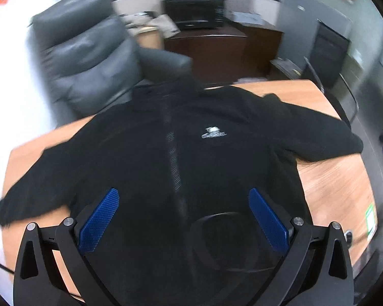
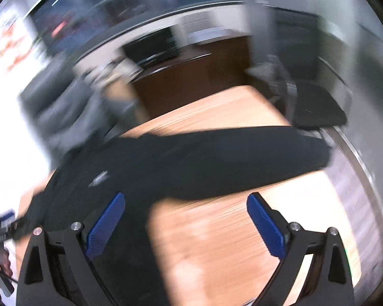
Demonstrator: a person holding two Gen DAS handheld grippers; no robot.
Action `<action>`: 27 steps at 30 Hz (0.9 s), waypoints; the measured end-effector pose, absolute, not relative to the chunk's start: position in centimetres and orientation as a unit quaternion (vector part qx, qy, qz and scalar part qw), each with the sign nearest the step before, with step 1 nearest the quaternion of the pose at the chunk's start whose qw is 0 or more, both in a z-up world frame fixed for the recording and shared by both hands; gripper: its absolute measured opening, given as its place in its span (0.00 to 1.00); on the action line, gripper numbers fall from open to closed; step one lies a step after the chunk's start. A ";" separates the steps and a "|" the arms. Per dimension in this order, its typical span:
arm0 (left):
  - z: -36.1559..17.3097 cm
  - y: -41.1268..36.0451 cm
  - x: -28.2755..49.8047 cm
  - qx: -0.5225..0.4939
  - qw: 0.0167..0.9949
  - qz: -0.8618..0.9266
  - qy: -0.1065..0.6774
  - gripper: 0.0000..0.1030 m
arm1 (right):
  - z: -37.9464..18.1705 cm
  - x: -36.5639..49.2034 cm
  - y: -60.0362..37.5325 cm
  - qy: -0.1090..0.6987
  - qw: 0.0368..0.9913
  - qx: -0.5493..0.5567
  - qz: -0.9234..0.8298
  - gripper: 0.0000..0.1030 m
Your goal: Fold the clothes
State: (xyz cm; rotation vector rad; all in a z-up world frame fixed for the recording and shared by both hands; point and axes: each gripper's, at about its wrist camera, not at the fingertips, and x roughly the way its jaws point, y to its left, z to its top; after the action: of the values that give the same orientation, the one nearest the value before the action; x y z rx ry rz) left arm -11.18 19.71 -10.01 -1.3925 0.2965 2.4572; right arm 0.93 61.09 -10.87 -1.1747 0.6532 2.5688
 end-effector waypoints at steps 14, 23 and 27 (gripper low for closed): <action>-21.3 37.3 -21.2 -0.460 0.285 0.825 0.162 1.00 | -32.5 3.9 92.0 0.540 0.077 -0.358 0.758 0.88; -23.0 38.3 -21.7 -0.455 0.284 0.825 0.178 1.00 | -35.1 3.4 92.4 0.617 0.006 -0.249 0.746 0.15; -22.3 36.2 -21.4 -0.447 0.272 0.837 0.159 1.00 | -29.1 3.8 90.9 0.584 -0.003 -0.172 0.794 0.14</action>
State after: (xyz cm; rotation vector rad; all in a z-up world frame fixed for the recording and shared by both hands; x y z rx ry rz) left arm -21.37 36.18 -22.29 -1.2041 0.4291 2.2531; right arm 3.81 90.85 -29.11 -0.5412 1.8370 2.4983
